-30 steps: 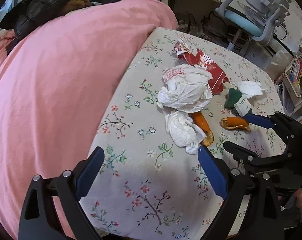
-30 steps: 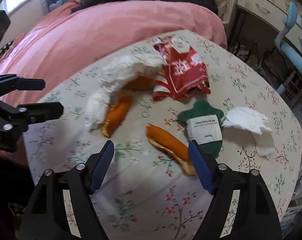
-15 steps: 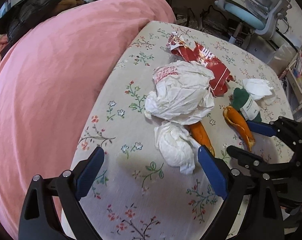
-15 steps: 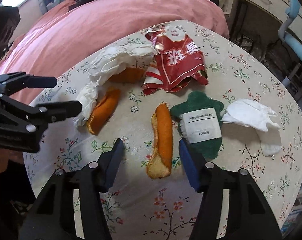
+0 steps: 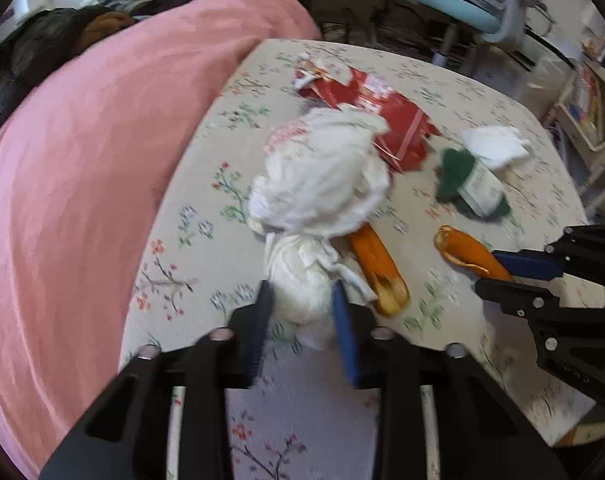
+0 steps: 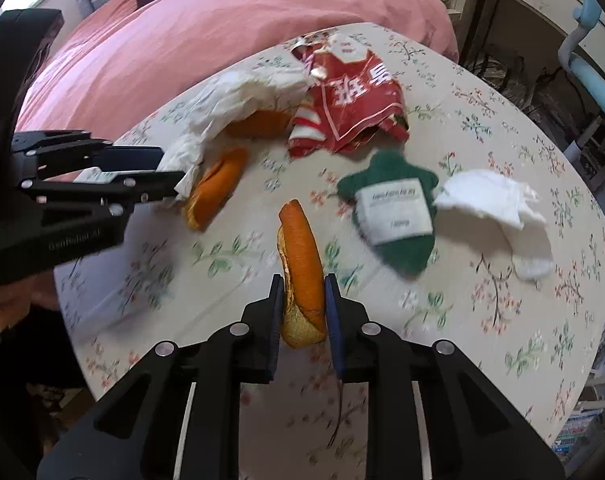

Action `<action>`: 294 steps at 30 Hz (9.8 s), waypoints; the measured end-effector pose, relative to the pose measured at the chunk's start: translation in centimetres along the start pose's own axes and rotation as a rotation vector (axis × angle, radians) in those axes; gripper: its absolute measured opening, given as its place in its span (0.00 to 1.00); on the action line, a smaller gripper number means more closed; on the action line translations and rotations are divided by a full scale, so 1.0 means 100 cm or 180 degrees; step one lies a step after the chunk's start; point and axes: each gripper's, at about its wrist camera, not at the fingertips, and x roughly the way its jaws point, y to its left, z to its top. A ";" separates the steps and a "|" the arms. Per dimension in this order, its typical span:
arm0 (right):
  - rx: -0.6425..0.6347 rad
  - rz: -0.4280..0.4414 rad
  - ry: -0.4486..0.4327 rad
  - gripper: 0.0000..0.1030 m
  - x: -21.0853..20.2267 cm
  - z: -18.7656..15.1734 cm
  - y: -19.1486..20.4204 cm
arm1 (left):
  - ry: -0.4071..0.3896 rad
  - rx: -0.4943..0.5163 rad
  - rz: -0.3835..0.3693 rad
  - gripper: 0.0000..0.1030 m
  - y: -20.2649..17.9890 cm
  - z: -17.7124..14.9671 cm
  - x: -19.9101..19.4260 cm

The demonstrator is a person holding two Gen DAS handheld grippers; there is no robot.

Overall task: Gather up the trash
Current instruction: 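Grasp another orange peel with the right gripper while the left grasps the white plastic bag, then carry the orange peel into the yellow bin and open the right gripper while the left holds the white tissue, then lower the white tissue into the yellow bin and open the left gripper, then move both open grippers back over the table toward the white plastic bag, then grasp the white plastic bag with the left gripper while the right grasps an orange peel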

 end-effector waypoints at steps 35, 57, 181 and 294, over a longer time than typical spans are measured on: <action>0.0316 0.0211 -0.0071 0.16 -0.025 -0.036 -0.002 | 0.0017 0.0271 0.0135 0.22 -0.011 -0.032 -0.025; 0.0639 0.0874 -0.0771 0.16 -0.120 -0.094 0.095 | -0.0849 -0.0119 -0.0197 0.22 0.011 -0.078 -0.119; 0.1128 -0.0690 -0.1621 0.85 -0.174 -0.051 0.021 | -0.1434 0.0088 0.0722 0.91 0.010 -0.025 -0.117; 0.1014 -0.0720 -0.0491 0.85 -0.015 0.019 -0.049 | -0.0741 -0.0569 -0.0337 0.34 0.052 0.065 -0.046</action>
